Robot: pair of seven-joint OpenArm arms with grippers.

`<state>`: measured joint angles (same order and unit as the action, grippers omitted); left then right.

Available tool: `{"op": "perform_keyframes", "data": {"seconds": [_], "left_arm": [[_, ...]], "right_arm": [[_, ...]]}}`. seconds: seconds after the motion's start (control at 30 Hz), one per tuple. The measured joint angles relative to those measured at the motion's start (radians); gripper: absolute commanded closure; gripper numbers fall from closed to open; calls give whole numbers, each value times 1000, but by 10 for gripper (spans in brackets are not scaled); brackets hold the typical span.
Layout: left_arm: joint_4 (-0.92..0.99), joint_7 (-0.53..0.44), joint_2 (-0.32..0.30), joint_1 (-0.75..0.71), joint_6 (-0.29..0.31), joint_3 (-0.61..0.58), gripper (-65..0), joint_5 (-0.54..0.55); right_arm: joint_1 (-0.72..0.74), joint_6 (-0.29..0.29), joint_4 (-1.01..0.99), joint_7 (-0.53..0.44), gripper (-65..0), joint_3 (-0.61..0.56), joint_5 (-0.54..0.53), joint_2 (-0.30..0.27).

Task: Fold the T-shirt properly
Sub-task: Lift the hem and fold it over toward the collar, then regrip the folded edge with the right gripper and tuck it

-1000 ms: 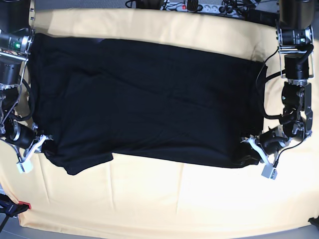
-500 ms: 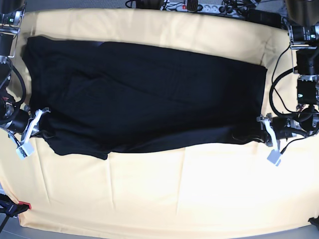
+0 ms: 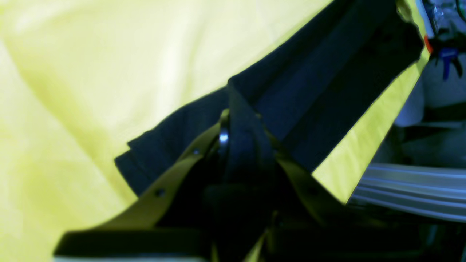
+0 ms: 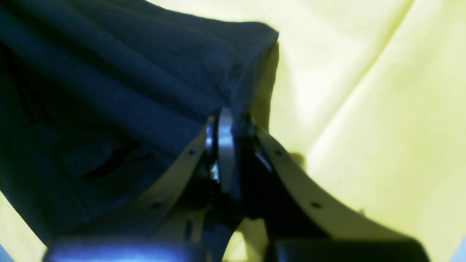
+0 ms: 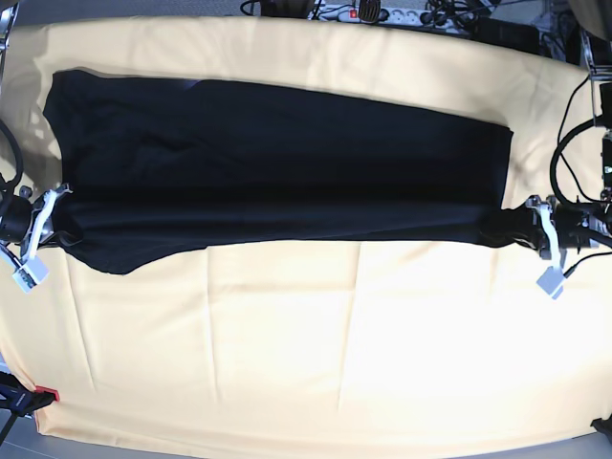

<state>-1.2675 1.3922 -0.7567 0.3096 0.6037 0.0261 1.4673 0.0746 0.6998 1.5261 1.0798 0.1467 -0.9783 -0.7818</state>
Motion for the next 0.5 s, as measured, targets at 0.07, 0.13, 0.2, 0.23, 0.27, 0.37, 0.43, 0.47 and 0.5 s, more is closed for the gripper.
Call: {"op": "perform_keyframes", "data": {"seconds": [0.07, 0.13, 0.2, 0.23, 0.27, 0.37, 0.43, 0.47, 0.5], "left_arm": [[-77, 0, -6, -52, 2, -1, 0, -1], [-153, 2, -16, -113, 6, -2, 0, 0], [-216, 5, -31, -166, 10, -3, 0, -2], [-241, 2, -37, -188, 25, -3, 0, -1], [-258, 4, -43, -204, 33, -3, 0, 0], [-264, 1, -47, -232, 63, -3, 0, 0], [-264, 4, -47, -235, 68, -3, -150, -1], [-264, 3, -49, -233, 70, -3, -248, -9], [-264, 3, -53, -232, 82, -3, -334, -25]], "right_arm": [[-3, -3, -1, 32, 0, 0, 8, 0], [-8, -4, -1, 32, 0, -1, 13, -1], [-6, -4, -1, 35, 0, -1, 13, -2], [-3, -3, -1, 35, 0, -1, 12, -2], [-2, -3, -1, 35, 0, -1, 10, -2], [-3, 0, -1, 32, -43, -1, 10, -2], [-2, 0, -1, 31, -247, -1, 10, -2], [2, -2, -1, 35, -355, -1, 17, -2], [4, -3, -1, 35, -441, -1, 21, -5]]}}
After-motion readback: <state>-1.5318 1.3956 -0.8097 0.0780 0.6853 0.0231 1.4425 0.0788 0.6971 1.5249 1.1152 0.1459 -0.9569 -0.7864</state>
